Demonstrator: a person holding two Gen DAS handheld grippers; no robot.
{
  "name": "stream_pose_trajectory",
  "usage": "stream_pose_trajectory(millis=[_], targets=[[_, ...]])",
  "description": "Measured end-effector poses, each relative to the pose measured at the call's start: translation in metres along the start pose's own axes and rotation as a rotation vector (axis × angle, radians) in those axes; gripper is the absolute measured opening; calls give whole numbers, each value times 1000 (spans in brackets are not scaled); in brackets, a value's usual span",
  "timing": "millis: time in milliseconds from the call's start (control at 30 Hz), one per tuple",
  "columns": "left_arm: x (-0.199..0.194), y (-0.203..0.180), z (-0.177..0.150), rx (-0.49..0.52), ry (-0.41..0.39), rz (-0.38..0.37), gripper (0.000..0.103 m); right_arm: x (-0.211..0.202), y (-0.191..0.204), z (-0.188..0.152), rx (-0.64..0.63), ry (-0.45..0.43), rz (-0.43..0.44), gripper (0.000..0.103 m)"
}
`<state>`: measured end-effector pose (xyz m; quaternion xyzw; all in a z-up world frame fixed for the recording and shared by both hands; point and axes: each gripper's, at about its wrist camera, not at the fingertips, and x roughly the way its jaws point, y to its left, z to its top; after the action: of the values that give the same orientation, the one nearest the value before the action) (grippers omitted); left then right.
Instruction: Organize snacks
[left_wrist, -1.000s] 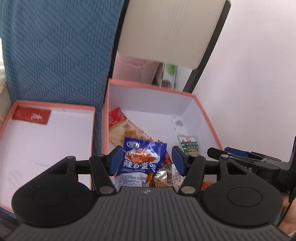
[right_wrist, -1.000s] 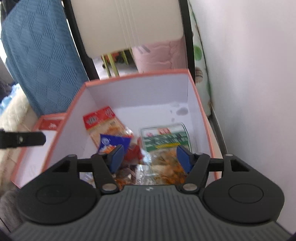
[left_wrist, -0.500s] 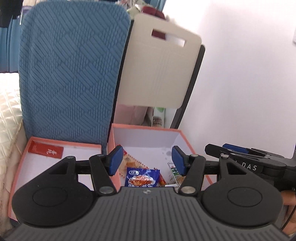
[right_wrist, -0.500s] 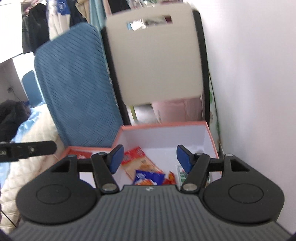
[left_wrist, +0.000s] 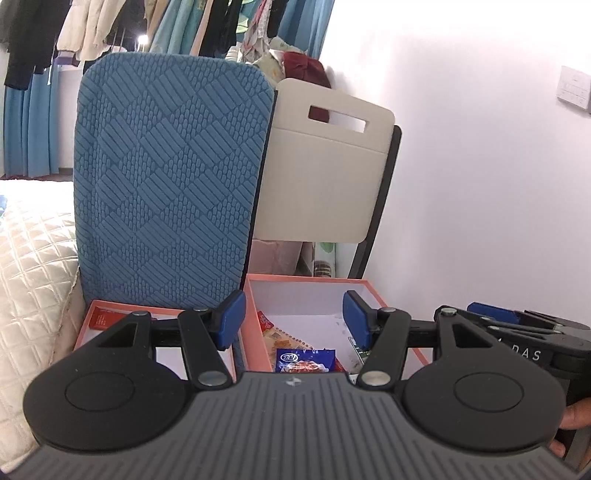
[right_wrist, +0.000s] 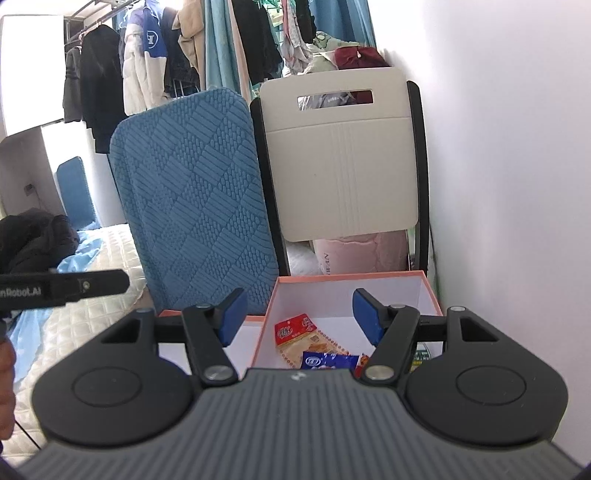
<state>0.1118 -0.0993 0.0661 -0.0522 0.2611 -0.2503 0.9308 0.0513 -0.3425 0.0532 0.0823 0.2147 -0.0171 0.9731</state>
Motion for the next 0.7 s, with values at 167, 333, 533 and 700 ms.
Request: stream_pose_trajectory(millis=[167, 333, 533, 700], targets=[[-13, -4, -13, 11, -3, -6, 64, -10, 6, -14, 18, 10, -23, 65], [-19, -4, -25, 6, 1, -1, 64, -19, 12, -28, 15, 25, -32, 65], [-24, -7, -40, 15, -3, 45, 64, -28, 15, -43, -1, 36, -49, 65], [-28, -11, -48, 36, 0, 67, 64, -32, 19, -52, -19, 57, -50, 65]])
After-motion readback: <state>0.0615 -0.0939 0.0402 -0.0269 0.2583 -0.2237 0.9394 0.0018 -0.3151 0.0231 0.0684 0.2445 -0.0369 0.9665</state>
